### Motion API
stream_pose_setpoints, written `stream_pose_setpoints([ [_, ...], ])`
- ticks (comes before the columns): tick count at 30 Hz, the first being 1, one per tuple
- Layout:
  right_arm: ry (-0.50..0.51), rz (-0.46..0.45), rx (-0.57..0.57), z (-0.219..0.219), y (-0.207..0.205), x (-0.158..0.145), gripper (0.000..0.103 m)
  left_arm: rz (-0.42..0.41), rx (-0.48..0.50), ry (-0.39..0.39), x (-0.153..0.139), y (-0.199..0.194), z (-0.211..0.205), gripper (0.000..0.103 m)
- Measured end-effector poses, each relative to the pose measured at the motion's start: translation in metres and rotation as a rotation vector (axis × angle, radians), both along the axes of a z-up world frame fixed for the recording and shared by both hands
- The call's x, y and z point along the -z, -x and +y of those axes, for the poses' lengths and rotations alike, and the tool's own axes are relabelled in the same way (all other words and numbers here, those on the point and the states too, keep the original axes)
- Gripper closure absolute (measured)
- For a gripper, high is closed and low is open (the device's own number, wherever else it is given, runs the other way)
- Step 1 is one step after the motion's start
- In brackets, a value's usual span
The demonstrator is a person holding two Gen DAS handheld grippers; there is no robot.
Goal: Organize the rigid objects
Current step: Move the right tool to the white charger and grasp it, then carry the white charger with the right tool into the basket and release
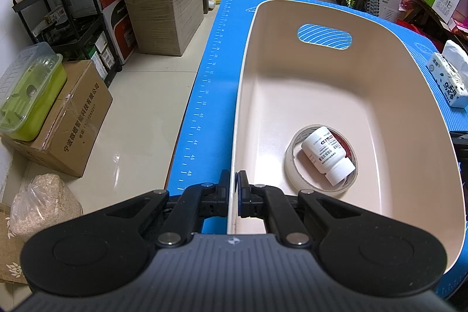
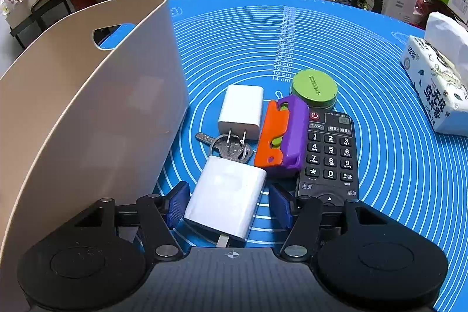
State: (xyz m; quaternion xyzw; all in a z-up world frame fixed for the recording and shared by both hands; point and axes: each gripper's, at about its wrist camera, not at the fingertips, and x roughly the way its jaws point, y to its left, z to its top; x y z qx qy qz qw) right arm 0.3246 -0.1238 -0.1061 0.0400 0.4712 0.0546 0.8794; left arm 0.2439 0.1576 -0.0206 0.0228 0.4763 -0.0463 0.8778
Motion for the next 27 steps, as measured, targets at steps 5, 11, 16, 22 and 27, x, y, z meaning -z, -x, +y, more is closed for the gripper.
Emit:
stream_pose_setpoints([
  [5, 0.056, -0.005, -0.029, 0.008, 0.001, 0.000, 0.047, 0.000, 0.000, 0.001, 0.000, 0.000, 0.000, 0.097],
  [11, 0.063, -0.006, -0.011, 0.006, 0.006, -0.002, 0.049, 0.000, 0.000, 0.001, 0.000, 0.000, -0.001, 0.097],
  [16, 0.029, -0.017, 0.026, -0.001, 0.011, -0.011, 0.050, -0.001, 0.000, 0.001, 0.000, 0.000, -0.001, 0.097],
  [22, 0.006, -0.077, 0.039, -0.002, 0.018, -0.034, 0.050, 0.000, 0.000, 0.000, 0.000, 0.000, -0.001, 0.097],
  [27, -0.005, -0.172, 0.044, -0.002, 0.027, -0.065, 0.050, -0.001, 0.000, -0.001, 0.001, 0.001, -0.001, 0.097],
])
